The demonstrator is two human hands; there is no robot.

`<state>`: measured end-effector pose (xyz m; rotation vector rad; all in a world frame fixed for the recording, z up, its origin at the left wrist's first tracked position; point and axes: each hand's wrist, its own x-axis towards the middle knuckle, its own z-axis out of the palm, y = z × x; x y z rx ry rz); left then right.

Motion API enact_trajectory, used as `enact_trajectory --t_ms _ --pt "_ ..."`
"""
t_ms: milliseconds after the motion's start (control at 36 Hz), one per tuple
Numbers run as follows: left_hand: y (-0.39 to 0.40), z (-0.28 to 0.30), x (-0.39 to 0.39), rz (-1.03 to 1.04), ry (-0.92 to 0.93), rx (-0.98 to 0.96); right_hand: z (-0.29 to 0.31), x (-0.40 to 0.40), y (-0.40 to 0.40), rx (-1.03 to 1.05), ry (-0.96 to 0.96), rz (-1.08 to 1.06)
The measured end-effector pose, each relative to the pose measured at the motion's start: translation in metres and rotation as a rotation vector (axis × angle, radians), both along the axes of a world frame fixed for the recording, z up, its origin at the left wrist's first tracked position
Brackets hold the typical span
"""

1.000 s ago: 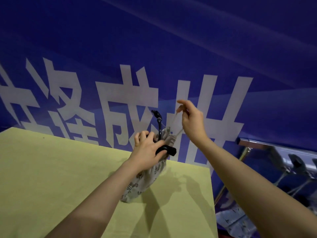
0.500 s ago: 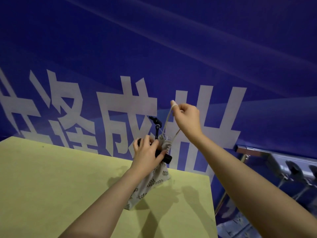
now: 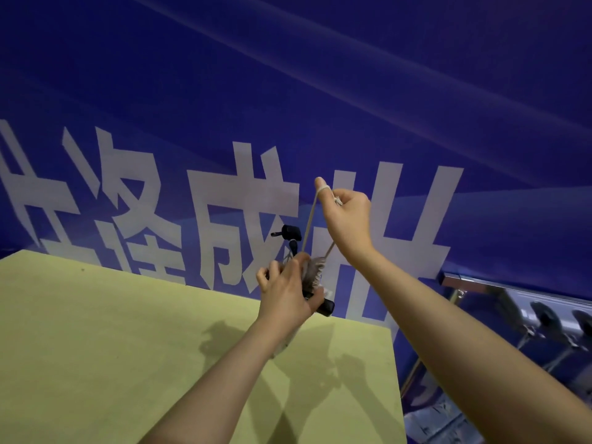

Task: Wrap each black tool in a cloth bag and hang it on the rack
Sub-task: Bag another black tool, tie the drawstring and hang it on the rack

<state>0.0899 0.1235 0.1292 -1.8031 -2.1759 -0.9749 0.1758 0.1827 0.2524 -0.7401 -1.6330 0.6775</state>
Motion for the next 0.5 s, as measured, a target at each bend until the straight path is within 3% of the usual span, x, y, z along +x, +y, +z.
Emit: enact_trajectory --t_ms 167,278,500 --pt "0.002 0.012 0.008 0.030 -0.109 0.134 0.009 0.002 -0.014 0.060 0.011 -0.007" --pt "-0.001 0.022 0.029 0.004 -0.233 0.107 0.016 0.007 -0.019 0.051 0.050 -0.019" --pt "-0.002 0.028 0.084 -0.013 -0.234 0.242 0.019 0.056 -0.037 0.038 0.097 -0.026"
